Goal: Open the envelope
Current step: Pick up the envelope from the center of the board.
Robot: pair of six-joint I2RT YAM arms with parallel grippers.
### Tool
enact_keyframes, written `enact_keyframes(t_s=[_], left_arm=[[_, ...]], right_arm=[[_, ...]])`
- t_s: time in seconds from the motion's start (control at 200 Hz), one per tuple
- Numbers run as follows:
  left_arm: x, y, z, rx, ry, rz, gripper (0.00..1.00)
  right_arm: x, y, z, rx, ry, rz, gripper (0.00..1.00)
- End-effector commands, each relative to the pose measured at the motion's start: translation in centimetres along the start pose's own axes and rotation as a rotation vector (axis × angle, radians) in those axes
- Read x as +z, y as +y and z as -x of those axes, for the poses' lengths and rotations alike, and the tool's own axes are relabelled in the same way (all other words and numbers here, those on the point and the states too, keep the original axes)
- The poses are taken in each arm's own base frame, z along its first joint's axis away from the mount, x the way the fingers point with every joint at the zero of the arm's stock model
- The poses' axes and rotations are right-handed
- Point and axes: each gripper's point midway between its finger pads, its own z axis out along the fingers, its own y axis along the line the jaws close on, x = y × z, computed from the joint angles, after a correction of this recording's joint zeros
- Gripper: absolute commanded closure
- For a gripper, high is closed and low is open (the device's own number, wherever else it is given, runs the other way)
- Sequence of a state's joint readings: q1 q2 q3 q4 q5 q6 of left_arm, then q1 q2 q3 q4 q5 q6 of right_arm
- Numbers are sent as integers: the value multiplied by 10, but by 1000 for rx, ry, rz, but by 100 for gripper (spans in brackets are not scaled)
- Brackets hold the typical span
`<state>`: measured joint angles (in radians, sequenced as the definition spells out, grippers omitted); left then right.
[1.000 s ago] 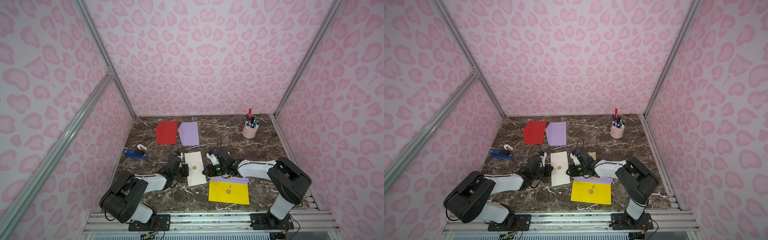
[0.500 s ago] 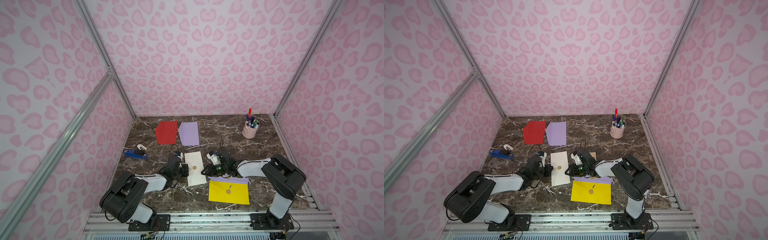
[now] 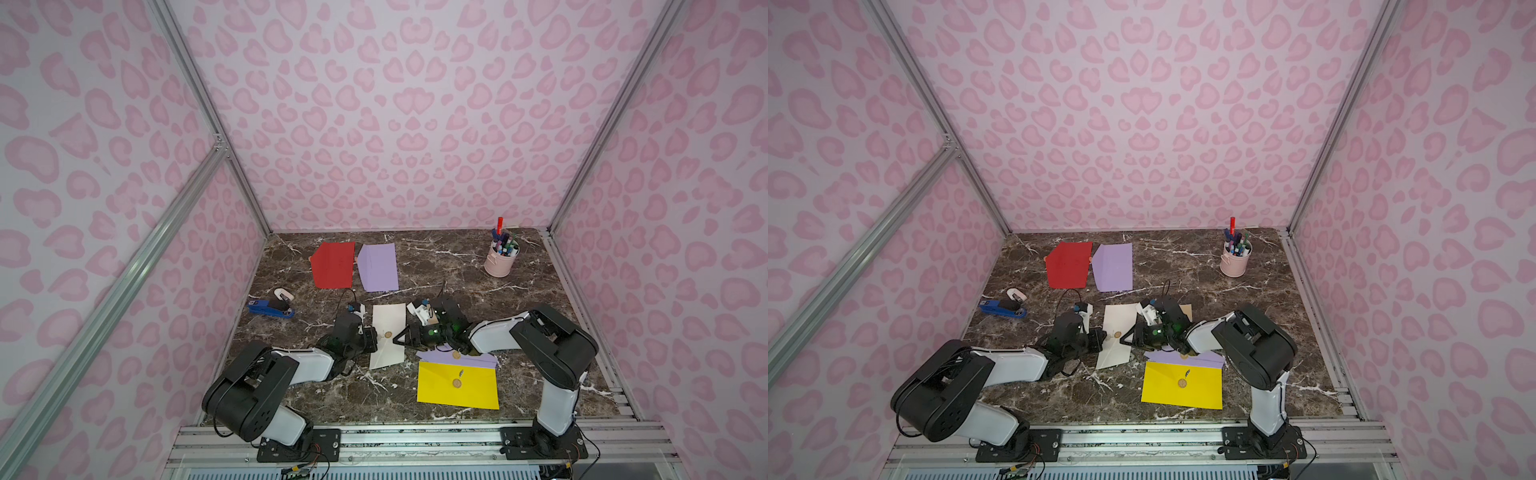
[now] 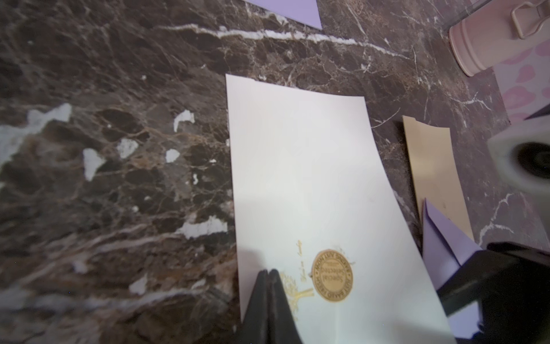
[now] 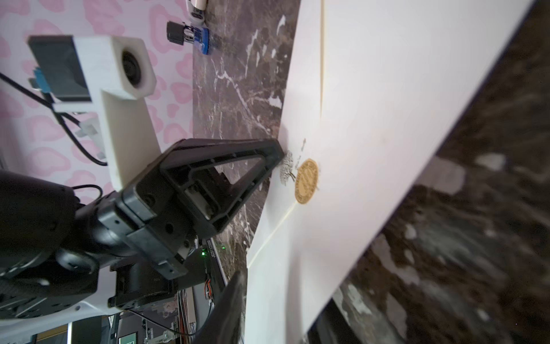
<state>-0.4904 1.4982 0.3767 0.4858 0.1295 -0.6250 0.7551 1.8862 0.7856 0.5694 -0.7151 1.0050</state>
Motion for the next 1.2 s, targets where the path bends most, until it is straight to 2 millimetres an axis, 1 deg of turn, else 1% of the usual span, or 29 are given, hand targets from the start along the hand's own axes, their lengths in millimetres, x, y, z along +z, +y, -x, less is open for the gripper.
enact_keyframes(t_s=[0.0, 0.135, 0.265, 0.335, 0.475, 0.535, 0.62, 0.705, 0.72, 0.735, 0.83, 0.84, 0.91, 0.95, 1.015, 1.085, 1.15, 1.195], left_arm=[[-1, 13, -24, -16, 92, 42, 97], [-2, 14, -25, -15, 89, 43, 97], [-2, 12, -23, -14, 84, 39, 97], [-2, 11, -21, -12, 78, 37, 97], [-5, 9, -15, 3, 61, 42, 97], [-6, 7, -10, 13, 50, 44, 97], [-10, 2, 0, 31, 25, 37, 97], [-17, -7, 15, 52, -15, 31, 96], [-19, -8, 18, 55, -22, 30, 95], [-21, -9, 20, 59, -30, 30, 91], [-38, -20, 41, 87, -105, 19, 64], [-41, -22, 44, 90, -115, 17, 59], [-58, -29, 58, 110, -179, 7, 32], [-68, -32, 64, 116, -211, -6, 22], [-83, -40, 73, 122, -254, -50, 16], [-99, -48, 80, 123, -296, -110, 15], [-114, -59, 86, 129, -339, -186, 17], [-125, -68, 90, 137, -367, -245, 22]], right_arm=[[3, 24, 13, -18, -20, 100, 64], [8, 17, 21, 2, -30, 74, 65], [11, 1, 23, 20, -34, -1, 68], [11, -8, 23, 28, -32, -40, 73], [12, -15, 20, 36, -24, -57, 93], [12, -16, 20, 35, -21, -56, 100], [13, -15, 19, 31, -17, -50, 100], [11, -11, 20, 18, -20, -33, 100], [11, -9, 19, 13, -19, -29, 100], [11, -7, 19, 8, -21, -25, 100], [5, 6, 25, -39, -44, -7, 100], [4, 8, 26, -47, -47, -4, 100], [-4, 23, 33, -98, -77, 18, 100], [-10, 33, 36, -128, -94, 34, 100], [-20, 53, 44, -183, -130, 73, 100], [-33, 77, 49, -245, -163, 127, 100], [-44, 97, 51, -300, -193, 172, 100], [-52, 110, 51, -335, -212, 205, 100]])
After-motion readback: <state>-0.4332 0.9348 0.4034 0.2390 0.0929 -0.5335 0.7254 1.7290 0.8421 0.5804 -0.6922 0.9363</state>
